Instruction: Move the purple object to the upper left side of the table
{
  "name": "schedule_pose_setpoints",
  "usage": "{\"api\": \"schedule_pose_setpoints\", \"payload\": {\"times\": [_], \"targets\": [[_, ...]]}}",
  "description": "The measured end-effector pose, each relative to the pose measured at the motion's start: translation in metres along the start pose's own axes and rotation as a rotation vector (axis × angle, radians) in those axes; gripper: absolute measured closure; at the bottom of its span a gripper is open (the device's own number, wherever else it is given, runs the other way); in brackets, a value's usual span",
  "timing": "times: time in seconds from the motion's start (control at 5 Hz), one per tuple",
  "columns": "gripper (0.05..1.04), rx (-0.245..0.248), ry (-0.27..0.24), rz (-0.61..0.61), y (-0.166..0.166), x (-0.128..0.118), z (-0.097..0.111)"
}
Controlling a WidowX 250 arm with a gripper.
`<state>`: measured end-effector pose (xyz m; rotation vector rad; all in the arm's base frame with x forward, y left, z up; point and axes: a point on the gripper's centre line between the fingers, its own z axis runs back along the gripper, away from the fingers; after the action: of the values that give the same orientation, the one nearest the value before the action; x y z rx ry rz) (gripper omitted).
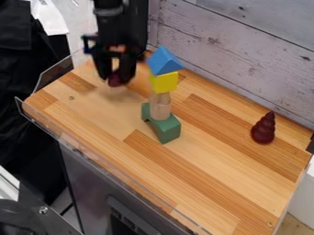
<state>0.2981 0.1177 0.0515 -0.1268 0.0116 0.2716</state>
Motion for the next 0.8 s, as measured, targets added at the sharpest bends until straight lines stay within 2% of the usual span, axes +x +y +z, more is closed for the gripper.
{"api": "schedule_pose_setpoints", "payload": {"times": [0.4,0.6,0.8], "targets": [[0.540,0.013,-0.034,-0.014,-0.001,0.006,0.023],[0.540,0.048,-0.031,-0.029,0.000,0.016,0.017],[0.540,0.065,0.020,-0.056,-0.005,0.025,-0.002]]}}
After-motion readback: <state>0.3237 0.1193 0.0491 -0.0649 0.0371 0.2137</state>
